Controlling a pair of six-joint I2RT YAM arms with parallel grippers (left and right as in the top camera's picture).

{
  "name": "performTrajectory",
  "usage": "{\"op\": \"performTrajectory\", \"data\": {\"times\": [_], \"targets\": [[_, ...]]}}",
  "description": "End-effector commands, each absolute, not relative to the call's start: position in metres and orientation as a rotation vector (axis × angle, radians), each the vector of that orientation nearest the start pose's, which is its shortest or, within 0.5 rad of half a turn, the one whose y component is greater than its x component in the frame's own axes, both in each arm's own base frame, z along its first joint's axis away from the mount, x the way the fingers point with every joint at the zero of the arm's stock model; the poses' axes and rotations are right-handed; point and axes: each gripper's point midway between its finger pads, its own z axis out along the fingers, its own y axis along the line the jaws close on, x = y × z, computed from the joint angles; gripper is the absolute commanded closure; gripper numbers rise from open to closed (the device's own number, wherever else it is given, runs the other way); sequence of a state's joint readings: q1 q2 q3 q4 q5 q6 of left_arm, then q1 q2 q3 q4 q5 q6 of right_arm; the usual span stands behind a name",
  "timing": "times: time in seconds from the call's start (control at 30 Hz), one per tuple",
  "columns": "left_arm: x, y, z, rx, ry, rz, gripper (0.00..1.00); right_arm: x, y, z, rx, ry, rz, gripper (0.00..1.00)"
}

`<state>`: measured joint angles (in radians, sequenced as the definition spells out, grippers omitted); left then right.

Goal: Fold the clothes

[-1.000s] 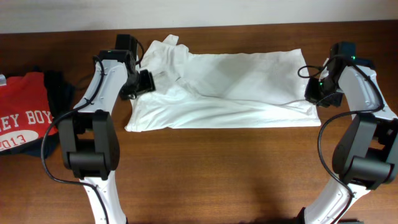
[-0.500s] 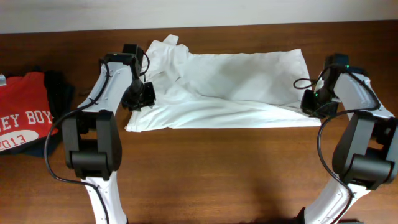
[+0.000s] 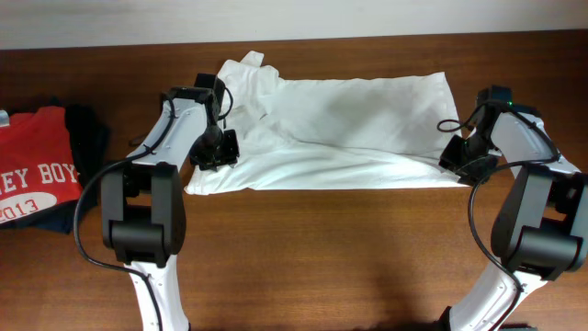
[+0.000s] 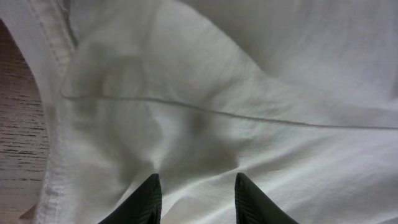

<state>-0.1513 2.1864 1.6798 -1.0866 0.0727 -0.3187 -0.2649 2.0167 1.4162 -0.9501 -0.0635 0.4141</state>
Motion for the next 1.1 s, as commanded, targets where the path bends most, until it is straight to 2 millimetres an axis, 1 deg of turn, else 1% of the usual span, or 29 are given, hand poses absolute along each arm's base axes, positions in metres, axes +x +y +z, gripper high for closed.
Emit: {"op": "performTrajectory", "data": {"times": [0.0,0.1,0.13,0.2,0.37,0.47,0.5,0.57,0.63,0.67,0.7,0.77,0.8,0.9,0.97,1.03,1.07], "targets": [[0.402,-0.074,0.013,-0.279,3.179,-0.116,0.62,0.375,-0.08,0.021,1.125,2.874,0.185,0.51],[0.401,-0.074,0.013,-0.279,3.18,-0.115,0.62,0.375,-0.078,0.02,1.125,2.878,0.203,0.51],[0.401,-0.074,0.013,-0.279,3.181,-0.115,0.62,0.37,-0.076,0.019,1.181,2.878,0.205,0.5],[0.401,-0.074,0.013,-0.279,3.181,-0.115,0.62,0.367,-0.075,0.018,1.28,2.85,0.205,0.5],[0.401,-0.074,0.013,-0.279,3.18,-0.116,0.62,0.367,-0.076,0.018,1.488,2.76,0.2,0.51],[0.401,-0.074,0.013,-0.279,3.18,-0.115,0.62,0.373,-0.078,0.018,1.531,2.705,0.203,0.52],[0.401,-0.074,0.013,-0.279,3.18,-0.115,0.62,0.376,-0.078,0.018,1.532,2.691,0.208,0.55],[0.401,-0.074,0.013,-0.279,3.181,-0.115,0.62,0.381,-0.077,0.018,1.513,2.683,0.214,0.59],[0.401,-0.074,0.013,-0.279,3.181,-0.115,0.62,0.381,-0.076,0.018,1.511,2.682,0.173,0.65],[0.401,-0.074,0.013,-0.279,3.181,-0.115,0.62,0.381,-0.075,0.018,1.506,2.683,0.157,0.66],[0.401,-0.074,0.013,-0.279,3.18,-0.115,0.62,0.381,-0.075,0.017,1.512,2.678,0.146,0.72],[0.401,-0.074,0.013,-0.279,3.181,-0.116,0.62,0.382,-0.074,0.018,1.503,2.676,0.134,0.9],[0.401,-0.074,0.013,-0.279,3.181,-0.116,0.62,0.384,-0.077,0.018,1.498,2.663,0.129,0.96],[0.401,-0.074,0.013,-0.279,3.183,-0.115,0.62,0.397,-0.086,0.021,1.463,2.617,0.143,0.96],[0.4,-0.074,0.013,-0.28,3.184,-0.115,0.62,0.42,-0.091,0.031,1.299,2.598,0.164,0.96],[0.4,-0.074,0.013,-0.28,3.185,-0.114,0.62,0.436,-0.094,0.037,1.21,2.567,0.173,0.96],[0.4,-0.074,0.013,-0.28,3.185,-0.114,0.62,0.448,-0.097,0.042,1.181,2.524,0.184,0.95]]}}
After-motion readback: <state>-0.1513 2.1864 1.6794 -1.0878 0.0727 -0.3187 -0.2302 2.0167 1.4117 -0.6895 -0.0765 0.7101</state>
